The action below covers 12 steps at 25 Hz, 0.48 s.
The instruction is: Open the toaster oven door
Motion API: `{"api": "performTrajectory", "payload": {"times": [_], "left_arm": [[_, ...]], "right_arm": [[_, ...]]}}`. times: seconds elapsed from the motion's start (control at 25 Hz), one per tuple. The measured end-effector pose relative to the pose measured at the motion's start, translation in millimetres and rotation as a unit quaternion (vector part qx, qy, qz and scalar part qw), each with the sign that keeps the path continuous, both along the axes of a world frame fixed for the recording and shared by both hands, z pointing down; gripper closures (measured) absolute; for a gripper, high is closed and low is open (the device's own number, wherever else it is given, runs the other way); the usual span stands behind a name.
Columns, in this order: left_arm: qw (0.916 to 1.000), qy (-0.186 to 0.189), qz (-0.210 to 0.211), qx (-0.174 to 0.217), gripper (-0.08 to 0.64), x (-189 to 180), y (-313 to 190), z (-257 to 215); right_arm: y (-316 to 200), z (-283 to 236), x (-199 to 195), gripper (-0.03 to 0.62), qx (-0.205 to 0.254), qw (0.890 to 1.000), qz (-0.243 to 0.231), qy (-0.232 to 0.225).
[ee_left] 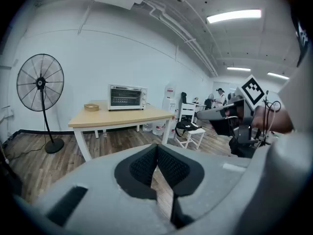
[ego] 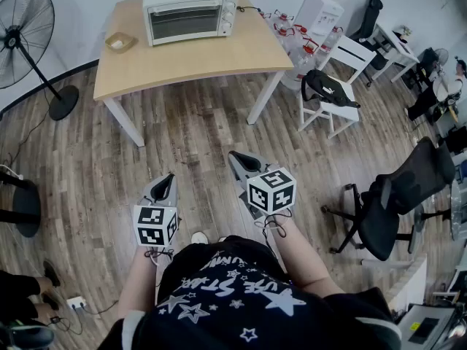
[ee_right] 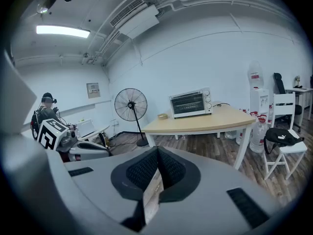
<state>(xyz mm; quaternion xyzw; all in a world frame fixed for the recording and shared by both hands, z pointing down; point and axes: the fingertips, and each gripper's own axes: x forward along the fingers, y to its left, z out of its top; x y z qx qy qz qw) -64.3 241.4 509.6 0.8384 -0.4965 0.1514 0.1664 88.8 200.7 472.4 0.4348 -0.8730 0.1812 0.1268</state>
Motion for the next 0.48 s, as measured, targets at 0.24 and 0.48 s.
{"api": "performTrajectory", "payload": {"times": [0.24, 0.48], "left_arm": [[1.0000, 0.001, -0.006, -0.004, 0.540, -0.1, -0.5, 0.0], [0.9997, 0.006, -0.016, -0.015, 0.540, -8.1, 4.1, 7.2]], "right_arm": [[-1.1, -0.9, -2.2, 0.589, -0.003, 1.000, -0.005, 0.006], [-5.1, 9.0, -2.6, 0.591, -0.017, 1.000, 0.004, 0.020]]}}
